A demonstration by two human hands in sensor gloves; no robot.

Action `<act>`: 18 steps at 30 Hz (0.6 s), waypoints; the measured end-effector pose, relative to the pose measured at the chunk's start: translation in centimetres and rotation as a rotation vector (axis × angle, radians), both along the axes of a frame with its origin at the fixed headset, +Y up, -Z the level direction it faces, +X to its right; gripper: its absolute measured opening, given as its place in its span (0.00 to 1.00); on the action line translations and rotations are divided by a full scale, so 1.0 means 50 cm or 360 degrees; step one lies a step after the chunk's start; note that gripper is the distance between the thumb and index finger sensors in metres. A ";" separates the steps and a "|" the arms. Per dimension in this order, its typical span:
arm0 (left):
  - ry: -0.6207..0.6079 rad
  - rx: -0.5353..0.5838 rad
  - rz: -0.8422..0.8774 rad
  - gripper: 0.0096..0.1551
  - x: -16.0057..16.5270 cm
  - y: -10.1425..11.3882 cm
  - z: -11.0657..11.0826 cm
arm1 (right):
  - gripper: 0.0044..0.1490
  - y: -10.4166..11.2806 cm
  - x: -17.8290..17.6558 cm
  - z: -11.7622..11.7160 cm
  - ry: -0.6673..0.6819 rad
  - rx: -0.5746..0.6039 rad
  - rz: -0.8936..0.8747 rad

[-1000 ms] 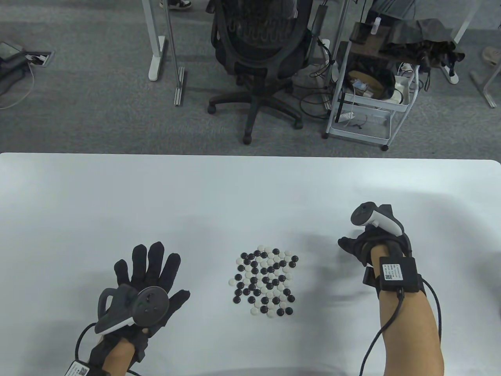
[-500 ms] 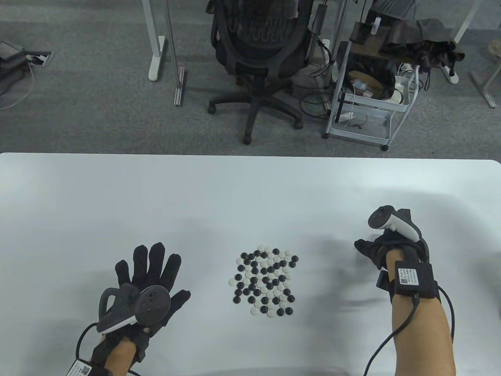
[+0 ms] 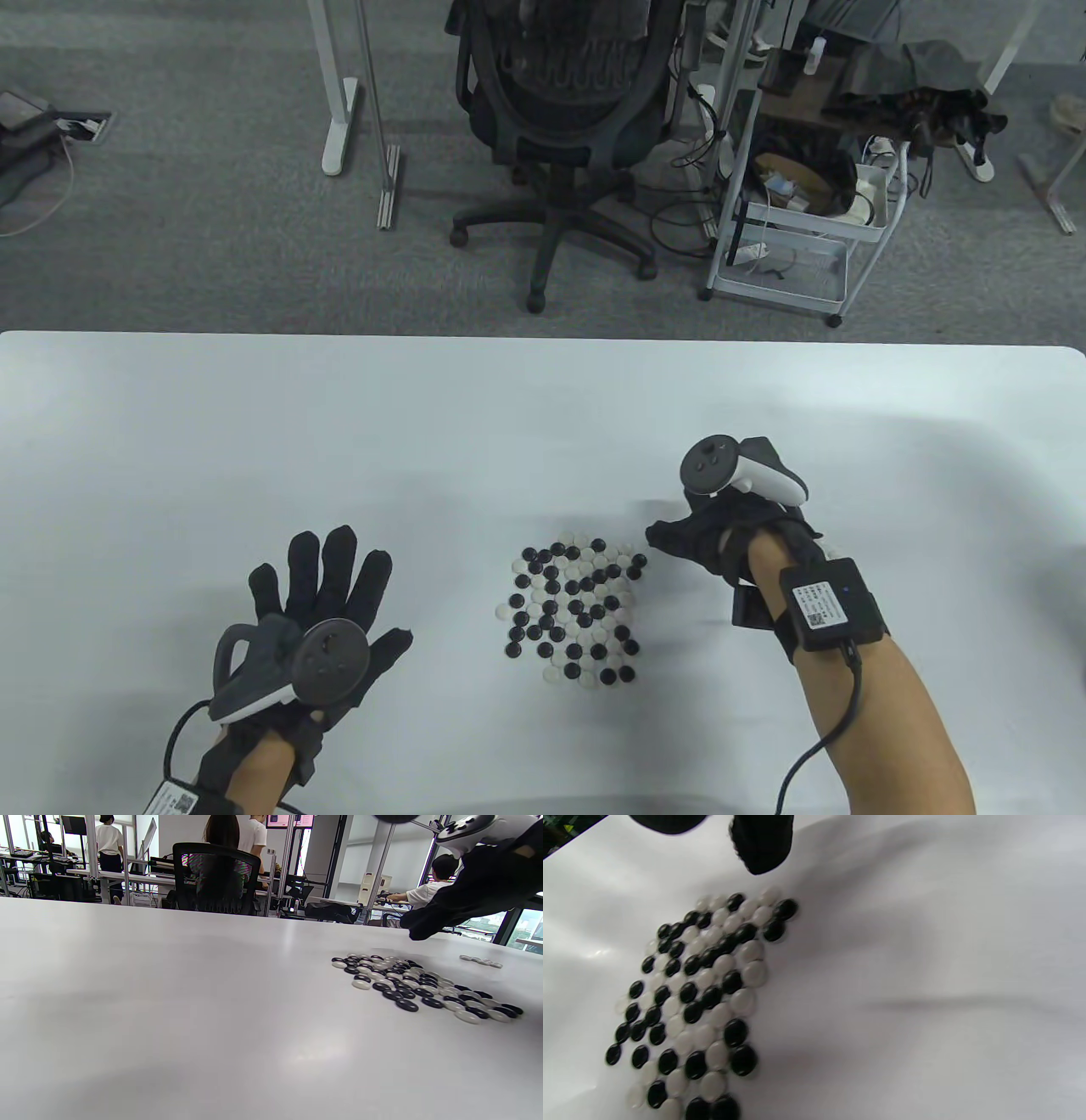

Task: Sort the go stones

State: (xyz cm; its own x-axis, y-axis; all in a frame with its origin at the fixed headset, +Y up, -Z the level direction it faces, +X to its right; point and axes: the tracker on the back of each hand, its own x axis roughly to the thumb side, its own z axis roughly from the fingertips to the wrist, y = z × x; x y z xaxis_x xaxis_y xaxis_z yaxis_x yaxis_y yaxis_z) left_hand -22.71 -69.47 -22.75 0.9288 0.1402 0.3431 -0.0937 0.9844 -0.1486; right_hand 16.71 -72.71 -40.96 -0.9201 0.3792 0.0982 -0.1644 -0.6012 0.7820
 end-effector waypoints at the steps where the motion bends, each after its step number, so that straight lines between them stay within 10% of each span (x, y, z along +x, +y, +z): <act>1: 0.0000 0.0000 0.0003 0.46 -0.001 -0.001 0.000 | 0.40 -0.005 -0.015 0.001 0.0024 -0.0004 -0.0002; 18: -0.0008 0.0030 0.0048 0.47 -0.008 0.010 0.005 | 0.40 -0.060 0.025 -0.038 -0.0202 -0.0084 0.0073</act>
State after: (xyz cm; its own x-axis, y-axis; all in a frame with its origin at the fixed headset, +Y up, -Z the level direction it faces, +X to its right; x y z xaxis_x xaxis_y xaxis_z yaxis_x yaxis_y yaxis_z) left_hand -23.11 -68.98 -22.49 0.9223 0.1618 0.3509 -0.1230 0.9838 -0.1304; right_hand 17.94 -75.70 -42.86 -0.9403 0.3382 -0.0388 -0.2372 -0.5691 0.7873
